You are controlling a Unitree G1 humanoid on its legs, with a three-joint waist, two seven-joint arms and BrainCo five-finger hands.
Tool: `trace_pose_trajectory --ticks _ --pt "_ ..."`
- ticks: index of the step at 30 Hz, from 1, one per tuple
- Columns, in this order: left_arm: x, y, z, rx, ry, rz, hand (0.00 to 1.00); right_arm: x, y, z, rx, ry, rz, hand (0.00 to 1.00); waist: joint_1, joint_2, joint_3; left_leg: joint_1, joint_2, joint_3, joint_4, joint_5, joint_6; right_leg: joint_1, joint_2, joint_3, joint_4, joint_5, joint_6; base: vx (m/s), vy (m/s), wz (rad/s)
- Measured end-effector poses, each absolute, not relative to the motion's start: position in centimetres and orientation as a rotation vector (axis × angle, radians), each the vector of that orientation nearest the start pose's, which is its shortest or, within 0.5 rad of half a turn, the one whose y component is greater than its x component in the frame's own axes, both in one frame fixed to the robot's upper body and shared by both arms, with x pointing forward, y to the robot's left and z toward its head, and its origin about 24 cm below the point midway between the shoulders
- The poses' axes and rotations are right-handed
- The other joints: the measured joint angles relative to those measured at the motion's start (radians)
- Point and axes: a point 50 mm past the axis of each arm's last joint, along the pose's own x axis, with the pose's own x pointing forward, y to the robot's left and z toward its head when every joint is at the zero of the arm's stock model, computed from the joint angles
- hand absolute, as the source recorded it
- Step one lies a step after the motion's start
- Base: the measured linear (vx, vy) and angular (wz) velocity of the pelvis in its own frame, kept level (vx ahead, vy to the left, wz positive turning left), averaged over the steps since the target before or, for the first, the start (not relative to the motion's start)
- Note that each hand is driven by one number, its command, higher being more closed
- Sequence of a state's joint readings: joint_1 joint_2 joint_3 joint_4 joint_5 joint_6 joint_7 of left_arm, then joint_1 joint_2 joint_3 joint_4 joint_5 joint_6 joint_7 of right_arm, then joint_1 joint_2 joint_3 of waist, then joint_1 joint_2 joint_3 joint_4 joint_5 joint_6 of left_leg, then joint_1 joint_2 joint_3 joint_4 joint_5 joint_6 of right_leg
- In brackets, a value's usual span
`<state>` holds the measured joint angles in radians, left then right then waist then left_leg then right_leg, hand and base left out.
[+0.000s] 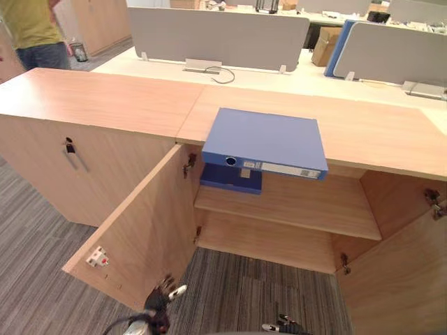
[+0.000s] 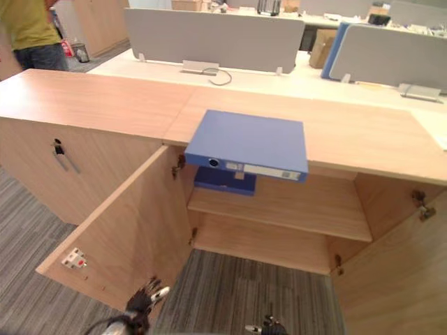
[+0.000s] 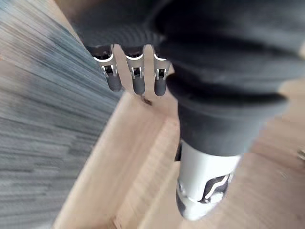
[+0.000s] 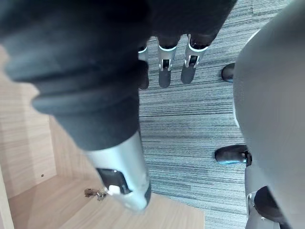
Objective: Walk over to the cabinet, pick up the folder, carry it to the office cabinet, place the folder inside the office cabinet, then close the office cabinet door
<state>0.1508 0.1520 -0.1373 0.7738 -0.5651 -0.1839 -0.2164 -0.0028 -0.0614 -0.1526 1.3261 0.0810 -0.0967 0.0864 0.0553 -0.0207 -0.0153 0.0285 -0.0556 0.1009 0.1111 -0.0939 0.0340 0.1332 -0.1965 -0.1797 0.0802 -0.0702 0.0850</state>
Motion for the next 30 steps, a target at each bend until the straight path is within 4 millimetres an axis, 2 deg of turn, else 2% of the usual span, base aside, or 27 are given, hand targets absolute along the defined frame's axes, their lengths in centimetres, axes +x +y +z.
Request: trace_pose_trajectory --ticks 1,2,3,5,6,8,11,12,13,15,18,20,21,22,25,26,28,29,30 --pt "13.8 17.3 -12.3 -0.433 0.67 0.019 0.0 7.8 -19.1 -17.2 0.13 1.196 -0.16 0.0 0.003 0.031 0.005 0.018 0.006 0.001 -0.029 0.006 0.004 -0.053 -0.003 0.014 0.106 -0.016 0.015 -0.03 0.016 -0.39" --pt "13.8 17.0 -12.3 -0.451 0.667 0.019 0.0 8.1 -19.5 -17.1 0.115 1.186 -0.16 0.0 0.004 0.039 0.01 0.028 0.008 0.007 -0.043 0.009 0.005 -0.09 -0.008 0.023 0.183 -0.031 0.012 -0.05 0.035 -0.43" --pt "13.4 16.8 -12.3 -0.465 0.668 0.018 0.0 8.6 -19.9 -16.8 0.101 1.159 -0.16 0.0 0.002 0.047 0.014 0.045 0.006 0.019 -0.053 0.013 0.009 -0.168 -0.03 0.028 0.349 -0.054 -0.002 -0.05 0.036 -0.27" --pt "12.9 16.8 -12.3 -0.471 0.669 0.019 0.0 9.1 -19.8 -16.7 0.101 1.138 -0.154 0.0 -0.003 0.04 0.029 0.092 -0.002 0.027 -0.058 0.013 0.015 -0.225 -0.084 0.007 0.528 -0.077 -0.012 -0.07 0.037 -0.07" --pt "12.1 16.9 -12.5 -0.477 0.683 0.028 0.0 9.1 -19.4 -16.7 0.092 1.138 -0.134 0.0 -0.01 0.028 0.026 0.106 -0.009 0.026 -0.059 0.009 0.017 -0.227 -0.106 -0.017 0.542 -0.099 -0.013 -0.09 0.009 0.06" --pt "11.6 16.8 -12.6 -0.483 0.695 0.031 0.0 9.1 -18.9 -16.8 0.06 1.144 -0.081 0.0 -0.009 0.018 0.028 0.112 -0.01 0.019 -0.056 0.001 0.012 -0.228 -0.112 -0.026 0.463 -0.102 -0.007 -0.07 -0.04 0.1" --pt "11.3 16.3 -12.7 -0.487 0.716 0.011 0.0 9.3 -18.1 -16.8 0.047 1.148 -0.04 0.0 -0.011 -0.007 0.03 0.092 0.001 0.012 -0.029 -0.018 -0.012 -0.233 -0.09 -0.004 0.269 -0.086 -0.001 -0.01 -0.128 0.05" --pt "11.1 16.0 -12.8 -0.496 0.726 0.01 0.0 9.5 -17.7 -16.8 0.034 1.149 -0.014 0.0 -0.016 -0.013 0.03 0.092 0.023 0.009 -0.008 -0.028 -0.034 -0.214 -0.062 0.0 0.238 -0.039 0.024 0.09 -0.204 -0.06" --pt "10.8 15.8 -12.9 -0.502 0.734 0.013 0.0 9.3 -17.6 -16.9 0.011 1.162 0.013 0.0 -0.014 -0.01 0.023 0.091 0.047 0.01 -0.002 -0.034 -0.049 -0.206 -0.034 -0.003 0.22 -0.034 0.022 0.13 -0.273 -0.12" --pt "10.9 15.2 -13.0 -0.51 0.736 0.0 0.0 9.3 -17.4 -16.9 -0.037 1.177 0.068 0.0 -0.015 0.0 0.002 0.092 0.108 0.012 -0.013 -0.04 -0.087 -0.195 0.029 -0.025 0.185 -0.037 0.001 0.14 -0.285 -0.11" --pt "10.9 14.8 -13.2 -0.508 0.751 -0.005 0.0 9.1 -17.4 -17.0 -0.044 1.188 0.076 0.0 -0.021 0.006 -0.007 0.093 0.164 -0.009 -0.013 -0.049 -0.122 -0.162 0.09 -0.055 0.141 -0.044 -0.022 0.16 -0.29 0.18" --pt "11.0 15.2 -13.6 -0.481 0.782 -0.009 0.0 8.8 -17.7 -17.1 -0.014 1.199 0.034 0.0 -0.027 0.012 -0.005 0.05 0.218 -0.054 0.121 -0.108 -0.149 -0.103 0.147 -0.093 0.091 -0.054 -0.05 0.19 -0.252 0.35" --pt "11.1 15.4 -13.6 -0.475 0.784 -0.011 0.0 8.8 -17.7 -17.1 -0.014 1.2 0.034 0.0 -0.027 0.013 -0.003 0.02 0.228 -0.069 0.186 -0.126 -0.146 -0.091 0.158 -0.098 0.082 -0.057 -0.056 0.18 -0.205 0.23" --pt "11.4 15.5 -13.5 -0.469 0.78 -0.013 0.0 8.8 -17.7 -17.1 -0.012 1.202 0.031 0.0 -0.026 0.014 0.003 -0.043 0.247 -0.098 0.338 -0.146 -0.141 -0.065 0.178 -0.103 0.065 -0.062 -0.068 0.16 -0.155 0.02" --pt "11.6 15.6 -13.5 -0.465 0.78 -0.018 0.0 9.1 -18.5 -17.0 0.0 1.199 -0.01 0.0 -0.011 0.043 0.028 -0.169 0.296 -0.109 0.674 -0.145 -0.122 0.01 0.218 -0.092 0.035 -0.069 -0.097 0.21 -0.095 -0.21" --pt "11.6 15.3 -13.5 -0.465 0.784 -0.033 0.0 9.3 -19.0 -16.9 0.0 1.196 -0.027 0.0 -0.011 0.058 0.038 -0.189 0.296 -0.096 0.715 -0.173 -0.113 0.028 0.218 -0.083 0.028 -0.072 -0.101 0.22 -0.016 -0.25" --pt "12.1 15.1 -13.2 -0.466 0.771 -0.049 0.0 9.3 -19.2 -16.9 0.028 1.196 -0.059 0.0 -0.008 0.06 0.05 -0.232 0.262 -0.066 0.689 -0.22 -0.107 0.031 0.195 -0.067 0.021 -0.072 -0.102 0.14 0.069 -0.21" --pt "12.3 15.1 -13.1 -0.469 0.759 -0.056 0.0 9.4 -19.2 -16.9 0.036 1.2 -0.067 0.0 -0.008 0.058 0.059 -0.25 0.235 -0.058 0.642 -0.229 -0.098 0.03 0.178 -0.063 0.02 -0.072 -0.102 0.16 0.153 -0.22" --pt "12.5 14.9 -12.9 -0.474 0.749 -0.069 0.0 9.4 -19.3 -16.9 0.046 1.199 -0.078 0.0 -0.008 0.06 0.066 -0.257 0.195 -0.06 0.522 -0.218 -0.105 0.03 0.158 -0.059 0.021 -0.073 -0.1 0.14 0.164 -0.16"
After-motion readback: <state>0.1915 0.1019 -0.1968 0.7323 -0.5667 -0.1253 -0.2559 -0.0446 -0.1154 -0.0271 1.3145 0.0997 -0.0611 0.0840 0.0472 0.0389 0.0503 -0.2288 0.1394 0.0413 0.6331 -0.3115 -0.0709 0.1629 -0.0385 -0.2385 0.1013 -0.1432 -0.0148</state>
